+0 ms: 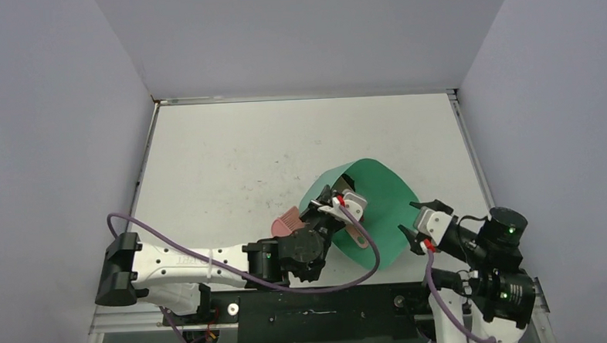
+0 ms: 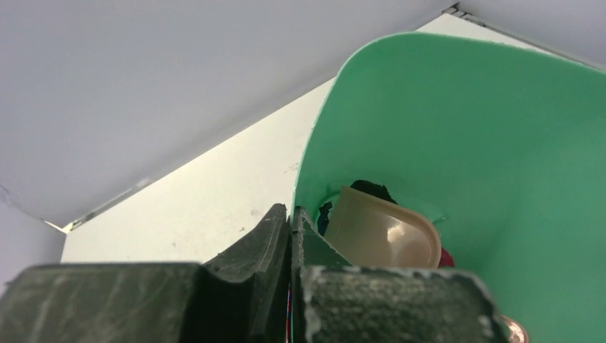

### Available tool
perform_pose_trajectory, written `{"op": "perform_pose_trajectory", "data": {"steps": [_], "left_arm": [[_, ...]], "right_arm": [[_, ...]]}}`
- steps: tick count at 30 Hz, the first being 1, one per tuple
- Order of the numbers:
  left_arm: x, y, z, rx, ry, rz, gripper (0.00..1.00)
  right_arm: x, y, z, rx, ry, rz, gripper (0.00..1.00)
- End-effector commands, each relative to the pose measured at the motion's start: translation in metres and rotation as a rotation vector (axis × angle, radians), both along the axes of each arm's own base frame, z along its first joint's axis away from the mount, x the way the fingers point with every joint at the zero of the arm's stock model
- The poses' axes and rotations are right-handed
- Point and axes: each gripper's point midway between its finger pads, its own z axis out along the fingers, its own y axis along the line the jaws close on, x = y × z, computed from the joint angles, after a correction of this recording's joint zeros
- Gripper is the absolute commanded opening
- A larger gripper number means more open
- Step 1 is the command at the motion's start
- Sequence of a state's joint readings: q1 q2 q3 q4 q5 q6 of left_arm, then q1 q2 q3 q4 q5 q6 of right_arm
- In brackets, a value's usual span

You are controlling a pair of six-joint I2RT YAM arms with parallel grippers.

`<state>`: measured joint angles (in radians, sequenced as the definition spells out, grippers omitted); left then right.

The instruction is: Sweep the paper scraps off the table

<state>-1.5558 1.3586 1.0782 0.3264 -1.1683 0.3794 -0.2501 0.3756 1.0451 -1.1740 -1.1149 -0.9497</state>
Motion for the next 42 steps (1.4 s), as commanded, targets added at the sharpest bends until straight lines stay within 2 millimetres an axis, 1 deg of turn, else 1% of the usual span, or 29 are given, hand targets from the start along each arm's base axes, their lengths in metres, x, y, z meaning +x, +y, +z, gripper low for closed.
{"op": "perform_pose_trajectory", "data": {"steps": [1,3,6,8,10,12,13,14,16,17,20,21,23,24,25,27,29,30,32,33,34,37,38,40,42], "left_arm": [[0.001,0.011,0.036,-0.261,0.026,-0.026,0.00],[0.001,0.010,0.033,-0.270,0.031,-0.044,0.00],[0.001,0.007,0.027,-0.280,0.040,-0.059,0.00],[0.002,0.004,0.022,-0.278,0.039,-0.048,0.00],[0.005,0.003,0.019,-0.267,0.018,-0.029,0.00],[0.013,0.003,0.019,-0.268,-0.018,0.003,0.00],[0.018,0.002,0.021,-0.275,-0.033,0.022,0.00],[0.024,0.001,0.022,-0.269,-0.048,0.037,0.00],[0.033,-0.001,0.026,-0.260,-0.085,0.048,0.00],[0.038,-0.003,0.026,-0.253,-0.100,0.053,0.00],[0.050,-0.008,0.033,-0.250,-0.124,0.054,0.00],[0.053,-0.010,0.035,-0.255,-0.131,0.046,0.00],[0.062,-0.014,0.037,-0.258,-0.145,0.043,0.00],[0.067,-0.016,0.037,-0.255,-0.152,0.041,0.00],[0.072,-0.019,0.038,-0.252,-0.159,0.037,0.00],[0.080,-0.025,0.036,-0.246,-0.167,0.027,0.00],[0.089,-0.031,0.035,-0.250,-0.173,0.026,0.00],[0.094,-0.033,0.035,-0.251,-0.178,0.027,0.00],[0.102,-0.035,0.038,-0.255,-0.196,0.034,0.00],[0.106,-0.036,0.039,-0.256,-0.205,0.038,0.00],[0.110,-0.036,0.038,-0.256,-0.211,0.043,0.00],[0.119,-0.032,0.040,-0.280,-0.214,0.046,0.00],[0.119,-0.031,0.039,-0.287,-0.211,0.039,0.00],[0.117,-0.031,0.035,-0.302,-0.204,0.018,0.00],[0.115,-0.027,0.026,-0.315,-0.190,0.013,0.00]], "right_arm": [[0.025,-0.002,-0.032,-0.006,0.082,0.084,0.52],[0.032,-0.001,-0.034,0.003,0.093,0.118,0.52],[0.036,0.000,-0.031,0.001,0.091,0.162,0.51],[0.038,-0.005,-0.031,-0.024,0.088,0.160,0.50],[0.036,-0.009,-0.038,-0.085,0.077,0.173,0.50],[0.042,-0.015,-0.040,-0.105,0.077,0.147,0.54],[0.057,-0.021,-0.032,-0.087,0.064,0.099,0.54],[0.065,-0.024,-0.028,-0.044,0.089,0.057,0.53],[0.084,-0.028,-0.011,0.089,0.153,-0.024,0.52],[0.090,-0.028,-0.003,0.136,0.176,-0.034,0.50],[0.098,-0.023,0.011,0.190,0.216,0.009,0.48],[0.101,-0.023,0.013,0.195,0.219,0.016,0.48],[0.112,-0.027,0.009,0.185,0.223,0.002,0.48],[0.120,-0.029,0.006,0.184,0.229,-0.022,0.47],[0.132,-0.032,0.006,0.171,0.212,-0.058,0.47],[0.152,-0.027,0.010,0.124,0.177,-0.094,0.47],[0.168,-0.021,0.018,0.094,0.159,-0.101,0.47],[0.173,-0.016,0.022,0.091,0.167,-0.088,0.47],[0.179,-0.003,0.022,0.091,0.209,-0.063,0.45],[0.179,0.008,0.017,0.076,0.224,-0.043,0.43],[0.180,0.014,0.005,0.052,0.240,-0.046,0.42],[0.174,0.029,-0.035,0.007,0.253,-0.040,0.42],[0.171,0.033,-0.043,0.006,0.242,-0.038,0.42],[0.166,0.039,-0.069,-0.002,0.263,-0.037,0.42],[0.167,0.043,-0.089,-0.032,0.279,-0.069,0.42]]}}
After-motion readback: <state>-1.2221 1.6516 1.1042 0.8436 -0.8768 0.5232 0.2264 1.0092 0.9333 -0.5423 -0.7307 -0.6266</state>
